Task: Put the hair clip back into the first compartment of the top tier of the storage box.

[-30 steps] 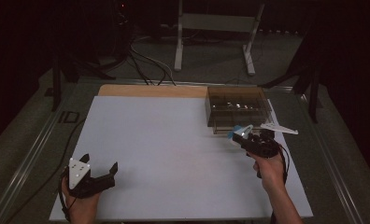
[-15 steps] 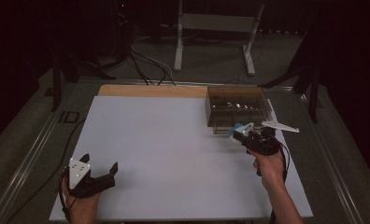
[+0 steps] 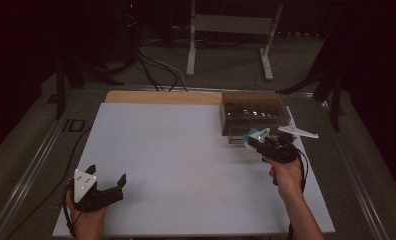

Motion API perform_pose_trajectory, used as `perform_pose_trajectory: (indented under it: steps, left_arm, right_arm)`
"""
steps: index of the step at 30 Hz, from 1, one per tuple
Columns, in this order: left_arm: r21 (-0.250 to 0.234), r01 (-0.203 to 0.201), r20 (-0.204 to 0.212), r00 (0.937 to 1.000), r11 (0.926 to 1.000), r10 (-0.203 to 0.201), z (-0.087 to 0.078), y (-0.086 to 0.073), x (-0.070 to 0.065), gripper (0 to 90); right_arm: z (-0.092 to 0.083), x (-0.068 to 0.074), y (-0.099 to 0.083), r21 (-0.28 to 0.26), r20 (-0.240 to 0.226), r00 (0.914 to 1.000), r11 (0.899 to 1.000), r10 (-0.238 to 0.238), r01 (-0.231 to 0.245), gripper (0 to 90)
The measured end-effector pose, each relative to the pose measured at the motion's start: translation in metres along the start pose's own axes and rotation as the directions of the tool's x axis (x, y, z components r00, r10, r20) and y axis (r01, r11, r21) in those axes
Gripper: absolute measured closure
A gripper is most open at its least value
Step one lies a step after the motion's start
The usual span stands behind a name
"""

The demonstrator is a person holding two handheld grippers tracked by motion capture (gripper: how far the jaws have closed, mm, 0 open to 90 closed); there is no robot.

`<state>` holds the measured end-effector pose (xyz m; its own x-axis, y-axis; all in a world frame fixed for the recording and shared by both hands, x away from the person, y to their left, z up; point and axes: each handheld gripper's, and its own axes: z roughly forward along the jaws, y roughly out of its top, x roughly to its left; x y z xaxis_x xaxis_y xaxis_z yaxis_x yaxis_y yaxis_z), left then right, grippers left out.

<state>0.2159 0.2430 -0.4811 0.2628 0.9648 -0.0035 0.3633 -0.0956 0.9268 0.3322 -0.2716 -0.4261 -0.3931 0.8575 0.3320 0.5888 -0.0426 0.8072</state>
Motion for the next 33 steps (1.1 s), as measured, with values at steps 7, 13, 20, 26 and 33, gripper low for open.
perform_pose_trajectory:
  steps: [7,13,20,26,33]
  left_arm:
    - [0.001,-0.001,0.000,1.0000,1.0000,0.001,0.000,0.000,0.000,1.1]
    - [0.000,-0.001,0.000,1.0000,1.0000,0.001,0.000,0.000,0.000,1.1]
    - [-0.002,0.000,0.000,1.0000,1.0000,0.000,0.000,0.000,0.000,1.1]
    - [-0.002,0.000,0.000,1.0000,1.0000,0.000,0.000,0.000,0.000,1.1]
    - [-0.002,0.000,0.000,1.0000,1.0000,0.000,0.000,0.000,0.000,1.1]
  right_arm:
    - [0.003,0.002,0.004,-0.003,0.001,1.0000,1.000,0.000,0.000,49.9]
    - [0.004,0.005,0.011,-0.010,0.004,0.9999,1.000,-0.012,0.012,49.9]
    - [0.006,0.005,0.013,-0.019,0.004,1.0000,1.000,-0.003,0.003,49.9]
    - [0.009,0.006,0.014,-0.019,0.007,1.0000,1.000,0.001,0.000,49.9]
    - [0.011,0.008,0.015,-0.021,0.009,1.0000,1.000,-0.003,0.003,49.9]
